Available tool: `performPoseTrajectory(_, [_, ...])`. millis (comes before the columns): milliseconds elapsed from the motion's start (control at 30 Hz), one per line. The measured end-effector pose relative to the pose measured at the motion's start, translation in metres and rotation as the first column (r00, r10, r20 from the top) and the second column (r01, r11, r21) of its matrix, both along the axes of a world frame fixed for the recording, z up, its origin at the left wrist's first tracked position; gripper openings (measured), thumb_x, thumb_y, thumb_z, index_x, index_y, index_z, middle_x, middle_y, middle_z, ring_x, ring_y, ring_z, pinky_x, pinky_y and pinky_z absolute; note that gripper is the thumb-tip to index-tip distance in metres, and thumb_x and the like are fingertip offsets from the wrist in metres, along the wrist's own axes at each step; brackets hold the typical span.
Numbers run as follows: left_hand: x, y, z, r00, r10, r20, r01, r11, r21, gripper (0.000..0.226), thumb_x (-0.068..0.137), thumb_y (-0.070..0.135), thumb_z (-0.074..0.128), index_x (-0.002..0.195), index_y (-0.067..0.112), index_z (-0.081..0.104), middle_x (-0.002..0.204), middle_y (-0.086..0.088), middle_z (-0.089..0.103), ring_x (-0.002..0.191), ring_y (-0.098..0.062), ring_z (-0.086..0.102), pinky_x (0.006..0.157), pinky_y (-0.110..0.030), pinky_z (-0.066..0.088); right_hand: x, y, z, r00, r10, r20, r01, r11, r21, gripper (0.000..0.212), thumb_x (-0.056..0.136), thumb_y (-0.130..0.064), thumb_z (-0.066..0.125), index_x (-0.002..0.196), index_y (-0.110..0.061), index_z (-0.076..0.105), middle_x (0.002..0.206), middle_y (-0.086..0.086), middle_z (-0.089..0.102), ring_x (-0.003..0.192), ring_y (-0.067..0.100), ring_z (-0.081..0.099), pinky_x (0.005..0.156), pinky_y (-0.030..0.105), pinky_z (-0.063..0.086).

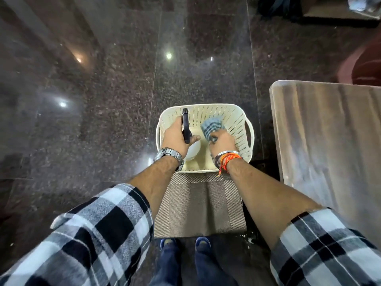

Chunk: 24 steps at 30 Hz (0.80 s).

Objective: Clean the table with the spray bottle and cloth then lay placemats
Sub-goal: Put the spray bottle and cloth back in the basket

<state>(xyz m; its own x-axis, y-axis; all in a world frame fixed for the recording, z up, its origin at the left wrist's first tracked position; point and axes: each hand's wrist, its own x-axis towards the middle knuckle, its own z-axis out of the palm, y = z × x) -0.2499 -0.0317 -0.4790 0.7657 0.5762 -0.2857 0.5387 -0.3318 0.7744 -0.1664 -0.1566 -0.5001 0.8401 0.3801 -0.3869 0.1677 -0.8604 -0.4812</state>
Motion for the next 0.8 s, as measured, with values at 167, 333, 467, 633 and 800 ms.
performPoseTrajectory(167, [-0.004,-0.001,-0.019,0.998,0.009,-0.054,-0.009,1.000,-0.016,0.051,0.080,0.017,0.088,0.114,0.016,0.051,0.097,-0.008,0.071,0.089,-0.029,0.068,0.082,-0.038,0.057,-0.011,-0.008,-0.009,0.997,-0.003,-0.081,0.002,1.000,-0.019,0.035,0.081,-0.009,0.059,0.113,-0.018,0.068,0.124,0.007,0.061,0.105,0.029,0.060,0.091,0.036,0.052])
performPoseTrajectory(333, [-0.020,-0.005,-0.008,0.989,-0.002,-0.150,0.004,1.000,0.014,0.094,0.077,0.004,0.086,0.155,0.011,0.034,0.148,-0.011,0.053,0.131,-0.030,0.055,0.110,-0.038,0.044,-0.035,-0.026,0.005,0.978,-0.141,0.151,0.097,0.959,0.264,0.030,0.084,-0.006,0.055,0.111,-0.008,0.067,0.124,0.009,0.057,0.117,0.025,0.049,0.104,0.031,0.039])
performPoseTrajectory(467, [-0.061,-0.030,0.000,0.990,0.100,-0.095,-0.076,0.971,0.229,0.043,0.088,0.004,0.067,0.129,0.002,0.055,0.130,-0.017,0.057,0.109,-0.034,0.061,0.086,-0.031,0.044,-0.082,-0.058,0.005,0.895,-0.257,0.365,0.112,0.920,0.375,0.022,0.076,-0.007,0.059,0.097,-0.010,0.064,0.105,0.010,0.055,0.101,0.026,0.046,0.093,0.028,0.035])
performPoseTrajectory(633, [-0.120,-0.068,-0.015,0.991,0.123,-0.056,-0.099,0.940,0.328,0.012,0.088,0.004,0.064,0.098,-0.003,0.063,0.106,-0.023,0.058,0.092,-0.038,0.059,0.081,-0.041,0.048,-0.126,-0.105,-0.025,0.986,-0.108,0.125,0.101,0.993,0.058,0.021,0.080,-0.015,0.061,0.101,-0.011,0.057,0.111,0.014,0.049,0.103,0.035,0.043,0.092,0.046,0.041])
performPoseTrajectory(800, [-0.170,-0.094,-0.039,0.830,0.147,-0.537,-0.091,0.987,0.131,0.044,0.096,0.021,0.064,0.131,-0.002,0.051,0.138,-0.023,0.049,0.125,-0.039,0.051,0.103,-0.041,0.042,-0.158,-0.140,-0.050,0.980,-0.188,-0.070,0.158,0.938,-0.308,0.048,0.083,-0.027,0.064,0.125,-0.013,0.045,0.131,0.015,0.038,0.118,0.038,0.038,0.093,0.046,0.042])
